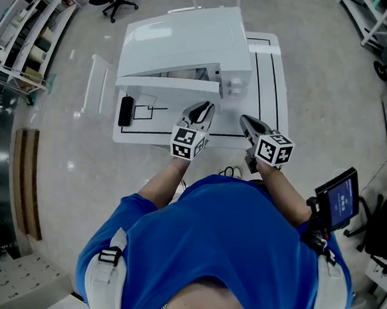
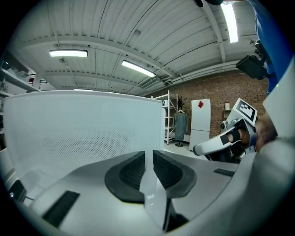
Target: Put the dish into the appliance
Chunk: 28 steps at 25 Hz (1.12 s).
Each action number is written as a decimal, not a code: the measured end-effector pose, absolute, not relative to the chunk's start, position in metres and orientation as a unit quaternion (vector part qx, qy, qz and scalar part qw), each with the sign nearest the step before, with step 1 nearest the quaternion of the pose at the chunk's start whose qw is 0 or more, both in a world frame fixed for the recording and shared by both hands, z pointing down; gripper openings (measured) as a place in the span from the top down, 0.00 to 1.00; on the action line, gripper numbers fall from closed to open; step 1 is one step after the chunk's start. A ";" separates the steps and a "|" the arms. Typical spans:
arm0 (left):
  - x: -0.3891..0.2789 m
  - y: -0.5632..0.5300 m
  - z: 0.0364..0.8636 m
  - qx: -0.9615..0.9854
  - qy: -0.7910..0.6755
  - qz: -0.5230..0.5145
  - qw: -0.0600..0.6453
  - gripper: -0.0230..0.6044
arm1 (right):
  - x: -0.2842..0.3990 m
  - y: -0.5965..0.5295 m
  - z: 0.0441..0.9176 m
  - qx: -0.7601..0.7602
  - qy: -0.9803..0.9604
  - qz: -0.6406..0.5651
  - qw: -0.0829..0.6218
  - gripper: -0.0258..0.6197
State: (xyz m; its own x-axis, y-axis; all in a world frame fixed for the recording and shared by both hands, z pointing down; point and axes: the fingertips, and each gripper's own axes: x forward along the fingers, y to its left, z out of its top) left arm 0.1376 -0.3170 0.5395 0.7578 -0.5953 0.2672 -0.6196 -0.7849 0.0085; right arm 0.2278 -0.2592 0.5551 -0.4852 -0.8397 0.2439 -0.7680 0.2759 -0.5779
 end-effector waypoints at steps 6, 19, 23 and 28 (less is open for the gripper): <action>0.147 -0.339 0.539 0.932 -0.336 0.126 0.055 0.87 | 0.240 -0.268 0.556 -0.508 0.795 -0.328 0.056 0.96; 0.156 -0.359 0.537 0.919 -0.368 0.127 0.059 0.87 | 0.258 -0.276 0.560 -0.509 0.792 -0.332 0.054 0.96; 0.157 -0.360 0.539 0.917 -0.374 0.130 0.055 0.87 | 0.261 -0.278 0.563 -0.508 0.793 -0.333 0.050 0.96; 0.159 -0.367 0.538 0.912 -0.383 0.133 0.060 0.87 | 0.262 -0.282 0.561 -0.507 0.795 -0.331 0.049 0.96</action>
